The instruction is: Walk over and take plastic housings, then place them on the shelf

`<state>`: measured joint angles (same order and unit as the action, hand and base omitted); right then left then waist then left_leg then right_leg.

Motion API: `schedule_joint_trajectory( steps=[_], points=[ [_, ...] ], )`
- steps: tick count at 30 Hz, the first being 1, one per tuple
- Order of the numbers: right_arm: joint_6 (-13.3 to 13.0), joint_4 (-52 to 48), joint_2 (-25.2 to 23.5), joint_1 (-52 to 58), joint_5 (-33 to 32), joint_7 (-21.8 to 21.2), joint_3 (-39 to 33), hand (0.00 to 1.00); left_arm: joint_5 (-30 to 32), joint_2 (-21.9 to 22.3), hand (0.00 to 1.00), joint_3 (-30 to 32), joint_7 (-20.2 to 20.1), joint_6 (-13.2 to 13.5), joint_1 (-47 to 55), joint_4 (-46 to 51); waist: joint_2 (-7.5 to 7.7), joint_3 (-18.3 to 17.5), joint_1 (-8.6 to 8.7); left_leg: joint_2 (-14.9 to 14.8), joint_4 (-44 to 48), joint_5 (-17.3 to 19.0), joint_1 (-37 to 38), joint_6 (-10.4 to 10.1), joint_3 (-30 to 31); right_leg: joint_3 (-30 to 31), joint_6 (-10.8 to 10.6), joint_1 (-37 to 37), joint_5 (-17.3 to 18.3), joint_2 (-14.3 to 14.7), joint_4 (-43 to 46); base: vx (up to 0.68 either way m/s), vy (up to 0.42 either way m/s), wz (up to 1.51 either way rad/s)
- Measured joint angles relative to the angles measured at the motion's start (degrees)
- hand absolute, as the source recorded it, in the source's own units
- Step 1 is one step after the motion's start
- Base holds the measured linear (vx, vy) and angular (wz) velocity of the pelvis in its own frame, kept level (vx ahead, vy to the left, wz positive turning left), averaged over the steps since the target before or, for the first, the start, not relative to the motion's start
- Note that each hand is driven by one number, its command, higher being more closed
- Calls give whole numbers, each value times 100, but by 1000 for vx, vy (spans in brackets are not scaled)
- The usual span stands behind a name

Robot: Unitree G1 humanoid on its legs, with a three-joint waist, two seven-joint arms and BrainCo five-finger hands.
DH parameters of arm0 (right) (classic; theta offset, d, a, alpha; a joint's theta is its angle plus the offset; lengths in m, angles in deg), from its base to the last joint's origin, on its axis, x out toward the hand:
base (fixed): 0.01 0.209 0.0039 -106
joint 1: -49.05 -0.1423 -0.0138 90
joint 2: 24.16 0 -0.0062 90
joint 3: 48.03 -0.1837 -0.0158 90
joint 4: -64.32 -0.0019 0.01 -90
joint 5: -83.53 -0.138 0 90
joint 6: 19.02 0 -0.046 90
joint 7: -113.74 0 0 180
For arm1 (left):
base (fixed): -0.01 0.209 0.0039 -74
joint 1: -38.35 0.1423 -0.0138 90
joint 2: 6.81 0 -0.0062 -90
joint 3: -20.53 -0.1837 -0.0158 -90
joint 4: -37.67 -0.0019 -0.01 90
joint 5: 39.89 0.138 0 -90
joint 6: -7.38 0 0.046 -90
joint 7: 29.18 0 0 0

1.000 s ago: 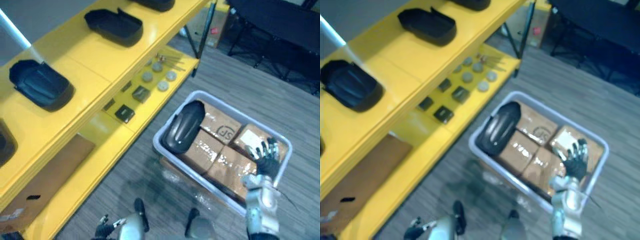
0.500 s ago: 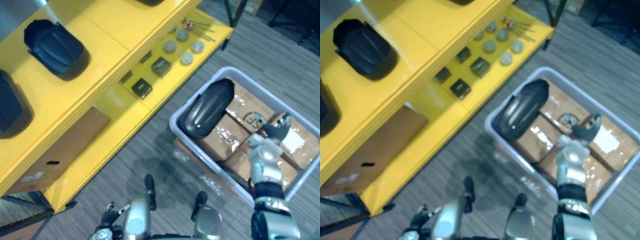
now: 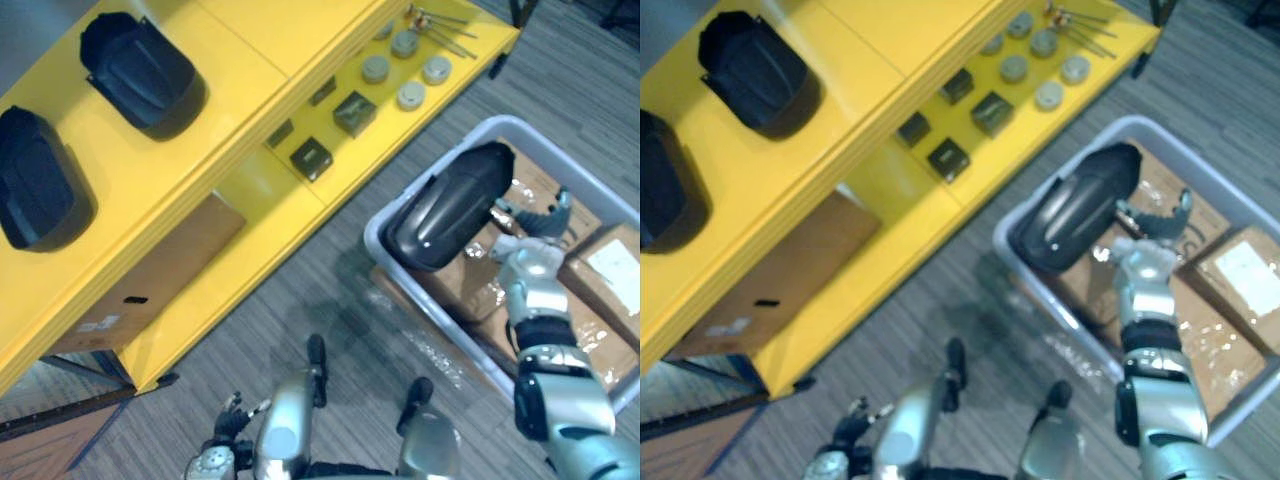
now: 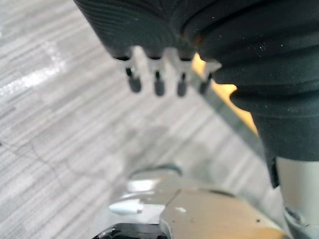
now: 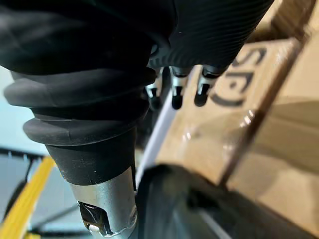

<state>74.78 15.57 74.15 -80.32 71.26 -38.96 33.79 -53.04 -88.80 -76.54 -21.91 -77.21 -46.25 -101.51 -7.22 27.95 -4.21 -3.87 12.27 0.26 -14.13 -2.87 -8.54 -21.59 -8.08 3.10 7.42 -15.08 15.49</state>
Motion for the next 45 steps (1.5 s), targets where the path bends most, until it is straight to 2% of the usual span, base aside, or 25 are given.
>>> schedule_joint_trajectory(
  steps=[11,12,16,18,21,24,27,29,32,36,40,42,45],
  points=[
    [573,158,-249,-124,111,-89,373,0,-56,-17,0,-67,-13,7,-57,-96,-9,-5,-19,1,-214,-158,21,-10,-15,9,14,100,7,2,42,-2,-4,-1],
    [684,232,-236,-207,124,-65,387,100,-80,-22,0,-89,-12,10,-95,-155,-10,-6,-23,5,-239,-178,29,-8,-15,9,23,114,12,-4,65,0,0,0],
    [1046,526,-145,-486,126,118,496,100,-251,-54,0,-220,-7,5,-120,-191,-42,-26,-79,22,-420,-320,54,-22,6,-14,44,183,26,-12,125,-32,-11,3],
    [1198,765,-2,-571,133,138,495,100,-271,-52,0,-275,-8,6,-166,-265,-71,-44,-151,48,-474,-355,104,-22,12,-26,59,182,49,-23,181,-30,-11,4],
    [1463,1211,81,-752,133,130,494,100,-280,-43,0,-323,-10,11,-227,-381,-115,-73,-160,82,-482,-380,101,-26,49,-48,41,221,136,-75,317,-32,-9,6],
    [1631,1729,201,-845,221,159,493,100,-279,1,0,-411,-14,48,-229,-421,-253,-160,-191,143,-505,-418,42,-25,154,-123,36,273,187,-134,419,-24,-9,16],
    [1776,1945,371,-990,368,264,478,100,-279,-1,0,-552,-80,203,-229,-420,-374,-175,-204,181,-577,-500,7,-5,260,-221,16,295,243,-206,483,-31,-2,23],
    [2007,2080,473,-1186,445,275,453,100,-291,2,0,-618,-126,245,-234,-373,-443,-160,-240,187,-581,-517,3,-9,290,-239,14,308,246,-211,504,-44,-5,6],
    [2185,2154,634,-1304,657,267,359,100,-499,1,0,-802,-139,301,-275,-339,-566,-163,-275,225,-588,-540,-5,6,339,-317,-6,294,263,-264,535,-45,2,9],
    [2200,2331,902,-1468,897,240,204,100,-506,-6,0,-949,-140,347,-251,-82,-693,-148,-279,294,-590,-562,-31,38,367,-349,-17,297,273,-331,548,-34,15,8],
    [2176,2493,1243,-1613,1167,148,4,100,-686,-92,0,-1109,-162,466,-217,348,-710,-142,-276,349,-577,-608,-173,100,404,-364,-79,373,206,-370,484,-12,24,9],
    [2091,2601,1356,-1628,1316,147,-35,100,-702,-162,0,-1193,-183,513,-160,577,-705,-137,-276,355,-573,-612,-188,105,382,-361,-101,374,131,-360,423,11,0,-4],
    [1742,2754,1570,-1580,1647,159,-81,100,-746,-259,0,-1427,-198,617,-46,1280,-685,-121,-239,349,-575,-605,-191,116,319,-340,-121,341,16,-314,251,25,-8,-8]
  ],
)
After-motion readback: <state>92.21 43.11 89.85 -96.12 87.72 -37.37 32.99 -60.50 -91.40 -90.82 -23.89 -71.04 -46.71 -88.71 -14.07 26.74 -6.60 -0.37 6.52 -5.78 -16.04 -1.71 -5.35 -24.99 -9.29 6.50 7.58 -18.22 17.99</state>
